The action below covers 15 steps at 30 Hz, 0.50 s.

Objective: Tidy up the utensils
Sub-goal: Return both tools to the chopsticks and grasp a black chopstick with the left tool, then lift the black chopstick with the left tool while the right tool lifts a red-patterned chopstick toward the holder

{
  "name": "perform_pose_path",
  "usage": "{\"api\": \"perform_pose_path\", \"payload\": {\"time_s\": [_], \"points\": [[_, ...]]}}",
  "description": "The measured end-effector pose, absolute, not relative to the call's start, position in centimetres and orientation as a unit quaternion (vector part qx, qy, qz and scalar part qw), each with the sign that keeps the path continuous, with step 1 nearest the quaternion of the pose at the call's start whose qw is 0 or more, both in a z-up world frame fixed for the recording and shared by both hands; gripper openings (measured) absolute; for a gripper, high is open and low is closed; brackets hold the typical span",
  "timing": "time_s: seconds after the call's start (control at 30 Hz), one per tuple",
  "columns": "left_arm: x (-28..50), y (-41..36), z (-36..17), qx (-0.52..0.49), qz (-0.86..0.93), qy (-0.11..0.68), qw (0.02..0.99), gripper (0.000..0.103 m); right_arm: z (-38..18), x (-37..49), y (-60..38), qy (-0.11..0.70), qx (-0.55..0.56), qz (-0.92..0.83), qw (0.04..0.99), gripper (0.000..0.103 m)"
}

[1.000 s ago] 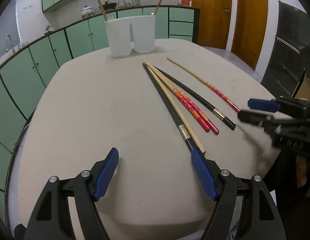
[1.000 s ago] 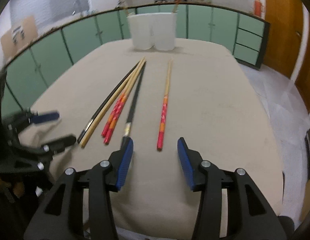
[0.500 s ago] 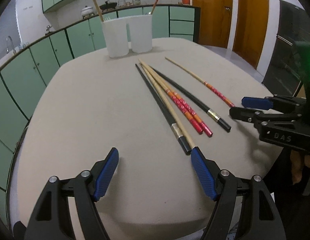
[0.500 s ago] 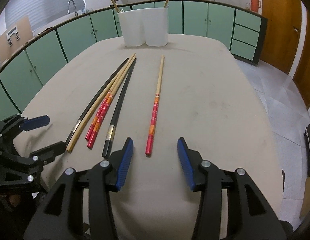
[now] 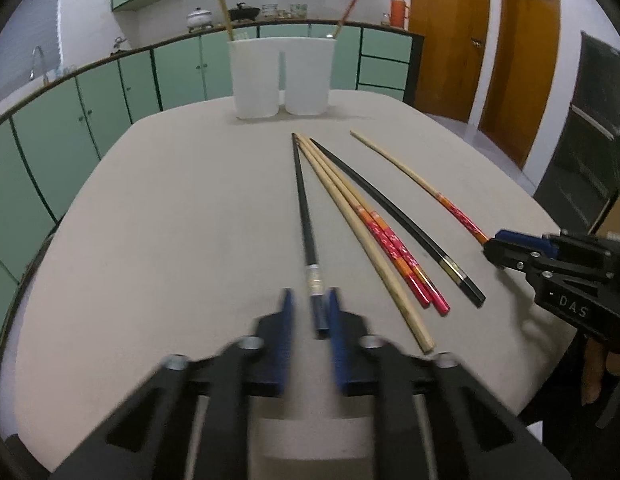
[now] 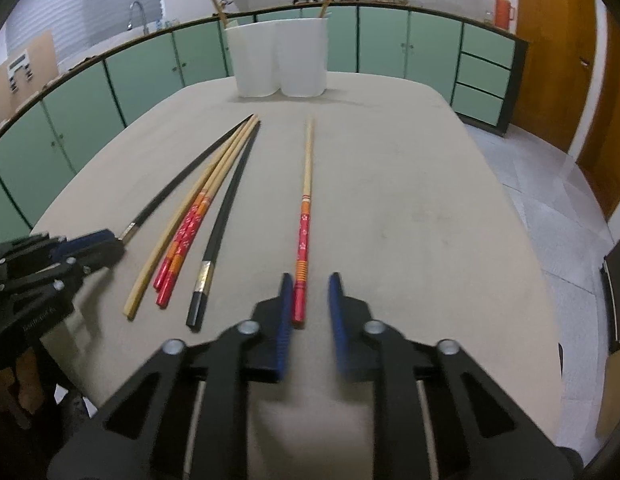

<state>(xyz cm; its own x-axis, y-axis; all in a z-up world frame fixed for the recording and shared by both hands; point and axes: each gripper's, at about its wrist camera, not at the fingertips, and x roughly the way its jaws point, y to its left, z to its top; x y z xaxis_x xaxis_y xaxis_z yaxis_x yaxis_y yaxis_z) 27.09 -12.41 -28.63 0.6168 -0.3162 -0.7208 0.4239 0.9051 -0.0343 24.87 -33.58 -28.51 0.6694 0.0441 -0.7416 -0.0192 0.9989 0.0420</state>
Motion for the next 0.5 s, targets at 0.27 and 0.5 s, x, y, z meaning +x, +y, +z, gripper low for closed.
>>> {"api": "perform_pose_path", "payload": {"time_s": [0.27, 0.5], "points": [[26.7, -11.7, -28.5, 0.072, -0.182, 0.371, 0.908, 0.006, -28.6, 24.1, -32.7, 0.392, 0.004, -0.018, 0.92, 0.005], [26.6, -12.2, -28.6, 0.088, -0.199, 0.368, 0.904, 0.027, -28.6, 23.5, -31.5, 0.394, -0.001, 0.012, 0.919, 0.01]]}}
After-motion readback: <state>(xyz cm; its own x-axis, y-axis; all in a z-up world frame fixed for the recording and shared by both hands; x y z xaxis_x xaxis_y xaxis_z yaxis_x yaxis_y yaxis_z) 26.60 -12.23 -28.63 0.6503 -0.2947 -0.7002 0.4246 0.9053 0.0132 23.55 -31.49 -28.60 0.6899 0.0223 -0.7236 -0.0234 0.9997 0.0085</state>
